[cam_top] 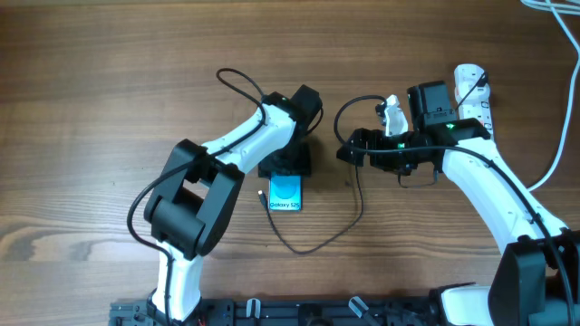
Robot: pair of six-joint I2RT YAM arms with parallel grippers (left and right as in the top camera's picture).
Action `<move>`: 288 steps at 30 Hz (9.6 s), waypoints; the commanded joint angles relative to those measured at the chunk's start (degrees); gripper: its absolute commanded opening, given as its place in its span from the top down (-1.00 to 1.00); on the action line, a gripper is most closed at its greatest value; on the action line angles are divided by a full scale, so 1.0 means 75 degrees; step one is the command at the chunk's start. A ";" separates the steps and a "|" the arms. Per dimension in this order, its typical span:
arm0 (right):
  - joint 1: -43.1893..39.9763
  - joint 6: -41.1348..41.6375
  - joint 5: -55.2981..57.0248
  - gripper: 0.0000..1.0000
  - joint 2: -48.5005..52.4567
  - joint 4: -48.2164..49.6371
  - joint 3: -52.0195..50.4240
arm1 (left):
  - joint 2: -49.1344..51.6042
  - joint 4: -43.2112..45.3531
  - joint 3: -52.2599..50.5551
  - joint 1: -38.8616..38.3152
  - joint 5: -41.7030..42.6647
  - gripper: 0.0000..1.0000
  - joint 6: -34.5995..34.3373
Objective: Plug charger to phone and switch on socket
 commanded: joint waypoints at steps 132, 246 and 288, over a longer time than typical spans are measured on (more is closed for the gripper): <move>0.1690 0.0294 0.0659 -0.45 0.0568 0.1504 0.0035 | -0.0026 -0.0318 0.0737 0.0866 -0.0469 0.92 0.0659; 0.4590 0.2261 0.5356 0.55 0.4028 0.0568 0.2538 | -0.2305 0.2812 -0.3815 0.8043 0.9433 0.92 0.3614; 0.4639 0.2057 0.4543 0.85 0.4028 -0.0670 0.2538 | -0.2305 0.2859 -0.3815 0.8040 0.9433 0.92 0.3614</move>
